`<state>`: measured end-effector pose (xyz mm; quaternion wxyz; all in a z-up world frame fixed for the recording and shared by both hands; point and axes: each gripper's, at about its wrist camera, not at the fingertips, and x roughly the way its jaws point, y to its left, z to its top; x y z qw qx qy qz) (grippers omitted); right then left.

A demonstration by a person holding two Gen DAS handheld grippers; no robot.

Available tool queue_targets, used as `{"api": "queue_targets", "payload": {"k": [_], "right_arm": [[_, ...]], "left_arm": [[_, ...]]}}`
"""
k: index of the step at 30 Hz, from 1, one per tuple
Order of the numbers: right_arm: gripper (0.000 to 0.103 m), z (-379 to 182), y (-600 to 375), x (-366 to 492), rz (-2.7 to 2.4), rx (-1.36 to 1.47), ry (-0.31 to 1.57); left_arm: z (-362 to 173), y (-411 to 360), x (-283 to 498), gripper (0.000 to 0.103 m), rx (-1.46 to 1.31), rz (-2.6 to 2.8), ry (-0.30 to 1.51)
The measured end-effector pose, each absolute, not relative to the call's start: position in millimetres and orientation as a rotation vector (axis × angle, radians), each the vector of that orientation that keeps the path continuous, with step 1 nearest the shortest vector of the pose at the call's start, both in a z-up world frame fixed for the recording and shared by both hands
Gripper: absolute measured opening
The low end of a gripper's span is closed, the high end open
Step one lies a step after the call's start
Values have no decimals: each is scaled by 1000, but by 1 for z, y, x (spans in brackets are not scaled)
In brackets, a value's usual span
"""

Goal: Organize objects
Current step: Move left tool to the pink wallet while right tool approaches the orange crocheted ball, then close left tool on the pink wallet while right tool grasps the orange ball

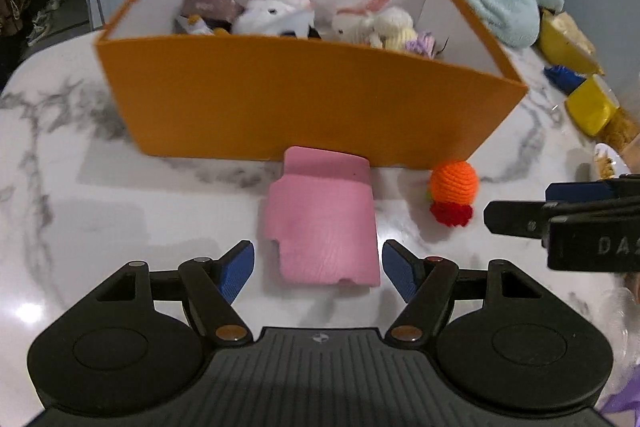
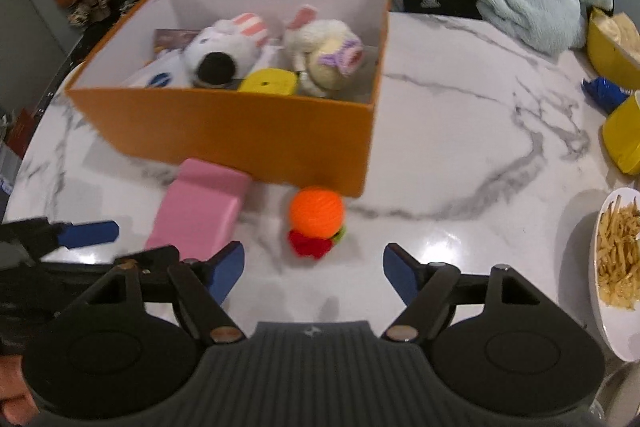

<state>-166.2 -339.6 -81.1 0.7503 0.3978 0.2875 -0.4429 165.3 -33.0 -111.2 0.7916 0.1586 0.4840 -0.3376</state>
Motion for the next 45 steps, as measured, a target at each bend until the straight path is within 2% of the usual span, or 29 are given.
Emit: {"api": "queue_targets", "payload": {"k": [13, 25, 26, 28, 34, 40, 42, 45], "right_arm": [[78, -116, -379, -149, -956, 941, 647], [76, -135, -393, -128, -935, 940, 682], [70, -137, -394, -126, -932, 940, 692], [67, -138, -395, -124, -931, 926, 702], [65, -140, -393, -123, -942, 869, 712], [54, -142, -387, -122, -937, 756, 737], [54, -143, -386, -125, -929, 743, 730], [53, -143, -385, -129, -930, 745, 732]], "left_arm": [[-138, -67, 170, 87, 433, -747, 995], [-152, -79, 163, 97, 524, -760, 997], [-153, -82, 161, 99, 552, -757, 989], [-154, -84, 158, 103, 562, -755, 986], [-155, -88, 155, 103, 569, -757, 992], [-155, -82, 146, 103, 573, -791, 958], [-152, -77, 143, 97, 563, -795, 943], [-150, -71, 137, 97, 574, -800, 955]]}}
